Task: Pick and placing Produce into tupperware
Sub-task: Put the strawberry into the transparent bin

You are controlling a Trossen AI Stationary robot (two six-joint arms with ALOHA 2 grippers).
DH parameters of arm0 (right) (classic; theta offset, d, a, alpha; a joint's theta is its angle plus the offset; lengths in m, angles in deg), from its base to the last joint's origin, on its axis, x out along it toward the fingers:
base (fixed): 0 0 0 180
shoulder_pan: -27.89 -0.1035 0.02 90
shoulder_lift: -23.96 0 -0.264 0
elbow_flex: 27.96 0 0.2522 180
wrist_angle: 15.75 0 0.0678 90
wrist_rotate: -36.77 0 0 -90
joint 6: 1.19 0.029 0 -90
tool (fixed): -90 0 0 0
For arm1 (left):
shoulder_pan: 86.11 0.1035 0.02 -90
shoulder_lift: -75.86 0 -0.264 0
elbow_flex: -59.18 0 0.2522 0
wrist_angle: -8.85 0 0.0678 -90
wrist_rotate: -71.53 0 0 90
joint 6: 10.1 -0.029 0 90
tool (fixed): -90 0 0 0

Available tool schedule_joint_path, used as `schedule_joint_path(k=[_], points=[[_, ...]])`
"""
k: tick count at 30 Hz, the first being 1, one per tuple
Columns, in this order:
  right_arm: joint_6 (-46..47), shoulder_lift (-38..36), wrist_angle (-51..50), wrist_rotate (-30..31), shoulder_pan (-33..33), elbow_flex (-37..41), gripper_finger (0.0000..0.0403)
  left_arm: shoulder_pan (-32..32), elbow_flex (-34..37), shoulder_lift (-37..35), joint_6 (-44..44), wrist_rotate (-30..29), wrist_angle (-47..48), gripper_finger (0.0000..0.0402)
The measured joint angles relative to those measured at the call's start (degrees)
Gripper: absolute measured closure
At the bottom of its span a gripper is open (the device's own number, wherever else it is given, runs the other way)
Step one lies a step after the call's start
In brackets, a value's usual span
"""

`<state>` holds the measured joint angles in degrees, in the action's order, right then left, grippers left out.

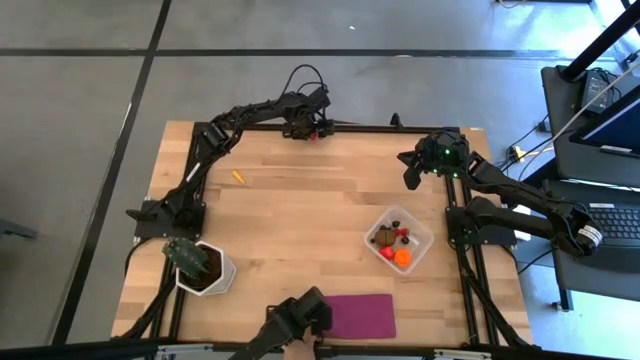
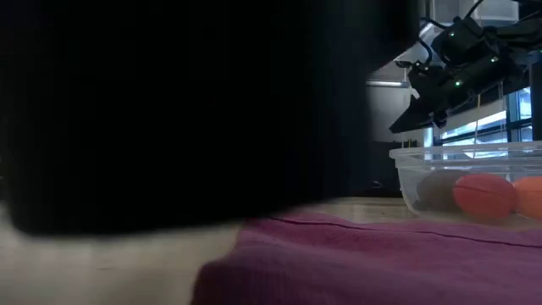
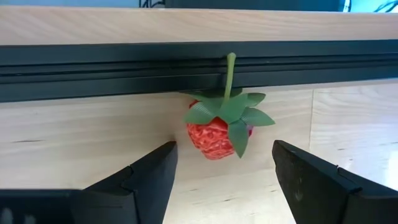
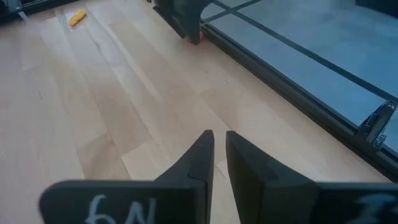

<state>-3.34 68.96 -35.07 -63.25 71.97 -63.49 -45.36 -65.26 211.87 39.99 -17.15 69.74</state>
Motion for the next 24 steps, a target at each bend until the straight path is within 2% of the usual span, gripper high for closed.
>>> schedule_joint_path(k=[14, 24], points=[[-1.5, 0.0, 0.0, 0.0, 0.0, 0.0, 0.0356, -0.2, -0.3, 0.4, 1.0, -5.4, -3.1, 0.0143], [-1.7, 0.0, 0.0, 0.0, 0.0, 0.0, 0.0356, -0.4, -0.3, 0.5, -1.8, -8.8, -3.4, 0.0152]])
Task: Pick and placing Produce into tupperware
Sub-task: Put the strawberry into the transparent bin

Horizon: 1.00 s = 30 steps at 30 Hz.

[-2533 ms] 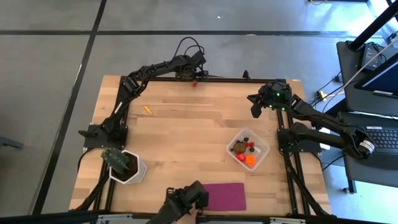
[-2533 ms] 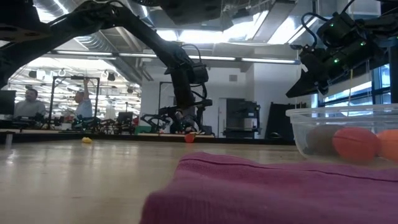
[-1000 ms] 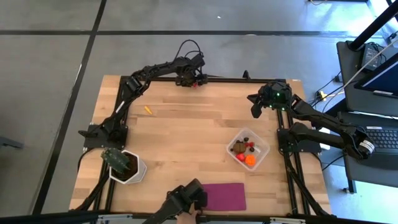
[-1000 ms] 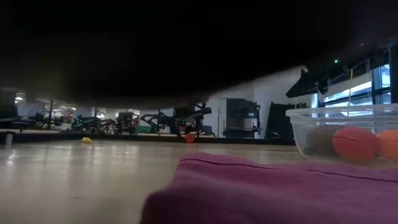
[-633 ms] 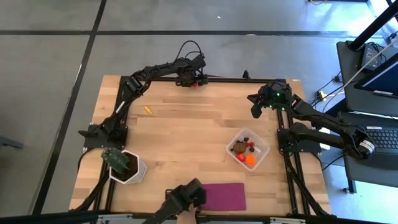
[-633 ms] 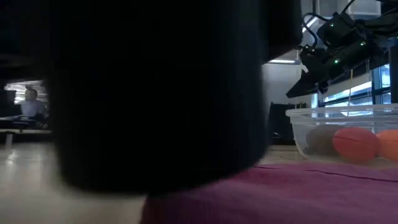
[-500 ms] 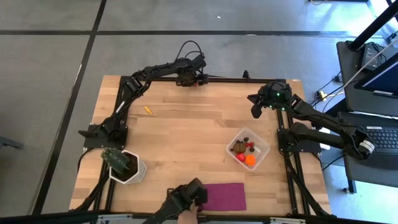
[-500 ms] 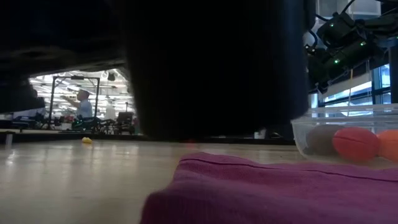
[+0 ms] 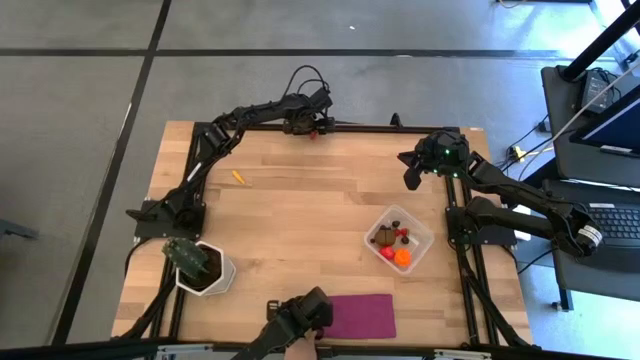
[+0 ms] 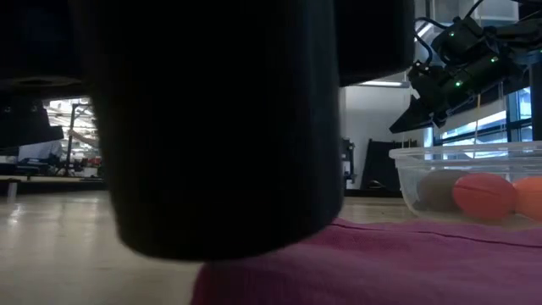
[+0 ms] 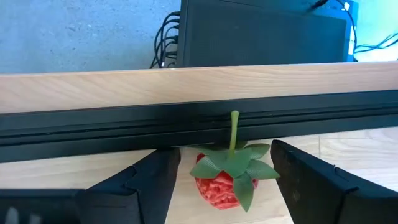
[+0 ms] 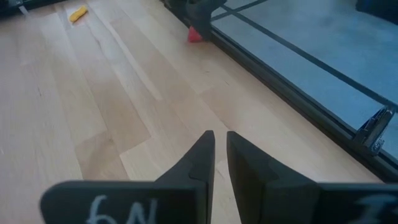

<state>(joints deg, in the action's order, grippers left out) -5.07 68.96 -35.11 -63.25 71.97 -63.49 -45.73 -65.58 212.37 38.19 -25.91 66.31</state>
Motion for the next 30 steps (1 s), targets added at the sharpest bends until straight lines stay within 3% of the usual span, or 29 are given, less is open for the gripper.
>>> schedule_joint_path(k=[10, 30], points=[[-1.2, 0.0, 0.0, 0.0, 0.0, 0.0, 0.0357, -0.1, -0.1, 0.0, -1.8, 1.4, 1.8, 0.0185], [-1.3, 0.0, 0.0, 0.0, 0.0, 0.0, 0.0356, -0.2, -0.2, -0.1, -3.5, 3.7, 3.9, 0.0205]])
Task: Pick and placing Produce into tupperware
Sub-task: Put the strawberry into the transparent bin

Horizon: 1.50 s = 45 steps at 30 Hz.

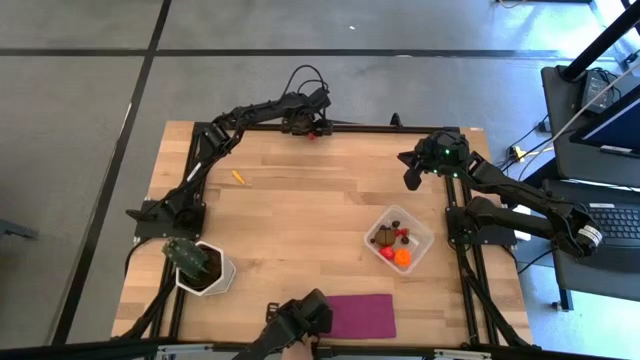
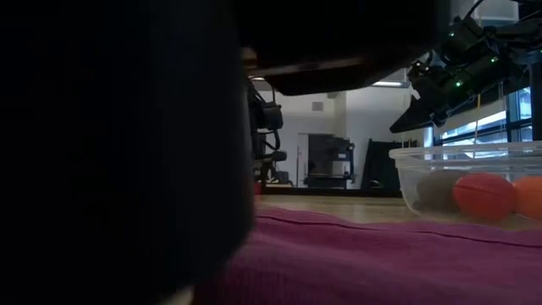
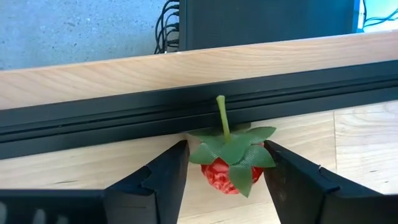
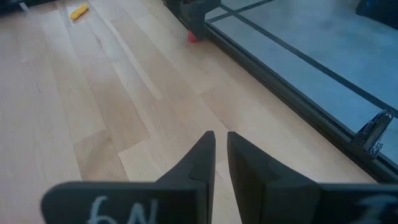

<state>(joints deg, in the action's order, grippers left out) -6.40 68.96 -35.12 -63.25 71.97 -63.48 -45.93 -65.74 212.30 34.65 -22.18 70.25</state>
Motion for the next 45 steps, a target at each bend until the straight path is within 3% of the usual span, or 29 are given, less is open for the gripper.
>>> schedule_joint_path(k=[11, 15, 21, 29, 33, 40, 45], points=[[0.2, 0.0, 0.0, 0.0, 0.0, 0.0, 0.0357, 0.0, 0.0, 0.0, -0.5, 0.1, 0.1, 0.0273], [0.3, 0.0, 0.0, 0.0, 0.0, 0.0, 0.0356, 0.2, -0.7, 0.0, -2.9, 2.3, 0.4, 0.0275], [0.3, 0.0, 0.0, 0.0, 0.0, 0.0, 0.0356, 0.3, -7.3, 0.2, -7.7, 18.1, 0.6, 0.0264], [0.2, 0.0, 0.0, 0.0, 0.0, 0.0, 0.0356, -2.8, -23.3, 0.0, -16.6, 47.8, 1.1, 0.0268], [0.2, 0.0, 0.2, 0.0, 0.0, 0.0, 0.0356, -7.1, -22.3, -3.0, -15.6, 54.7, -9.5, 0.0261], [0.3, 0.0, 0.3, 0.0, 0.0, 0.0, 0.0356, -17.4, -23.8, -3.7, -23.8, 51.3, -15.4, 0.0273], [0.3, 0.0, 0.3, 0.0, 0.0, 0.0, 0.0356, -24.1, -23.7, -3.7, -36.9, 42.0, -13.0, 0.0263]])
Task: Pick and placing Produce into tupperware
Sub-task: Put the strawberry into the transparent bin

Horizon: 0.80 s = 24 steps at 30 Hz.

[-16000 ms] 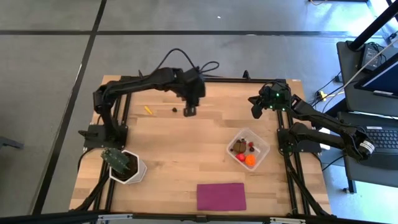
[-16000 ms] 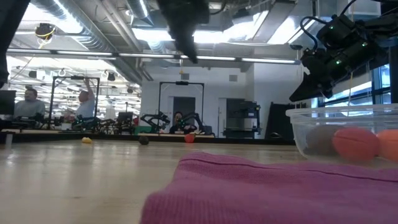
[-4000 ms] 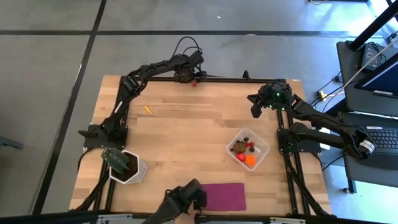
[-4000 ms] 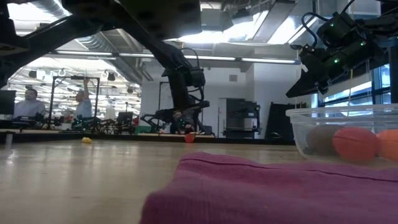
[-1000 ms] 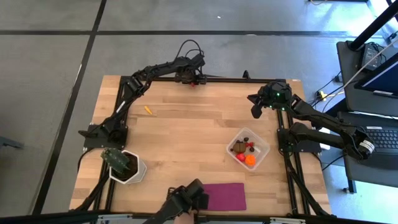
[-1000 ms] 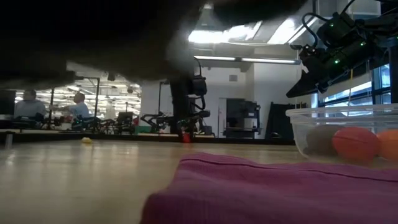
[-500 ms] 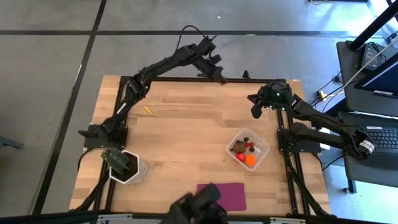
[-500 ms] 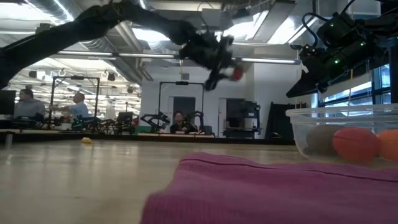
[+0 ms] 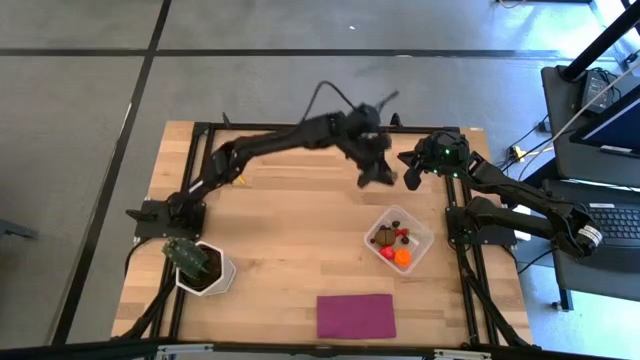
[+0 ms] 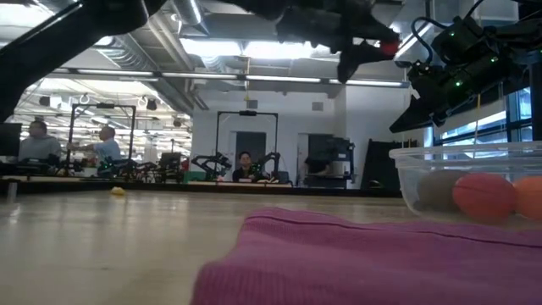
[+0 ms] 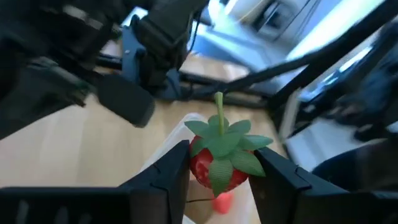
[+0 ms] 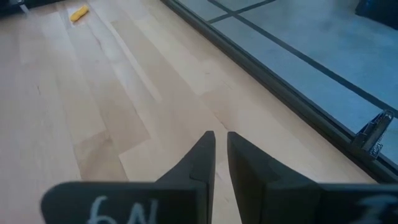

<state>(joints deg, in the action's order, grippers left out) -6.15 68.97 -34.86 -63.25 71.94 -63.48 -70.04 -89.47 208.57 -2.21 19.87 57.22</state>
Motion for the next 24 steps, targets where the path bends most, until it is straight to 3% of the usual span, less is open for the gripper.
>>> schedule_joint_path(k=[11, 17, 24], points=[[-0.2, 0.0, 0.0, 0.0, 0.0, 0.0, 0.0357, -9.4, 0.0, 0.0, -14.2, -23.5, 3.2, 0.0272], [3.1, 0.0, -0.1, 0.0, 0.0, 0.0, 0.0357, -12.8, 0.6, 0.0, -14.3, -24.0, 3.1, 0.0264], [4.9, 0.0, -0.6, 0.0, 0.0, 0.0, 0.0357, -15.7, 6.7, 0.0, -14.1, -27.0, 0.0, 0.0269]])
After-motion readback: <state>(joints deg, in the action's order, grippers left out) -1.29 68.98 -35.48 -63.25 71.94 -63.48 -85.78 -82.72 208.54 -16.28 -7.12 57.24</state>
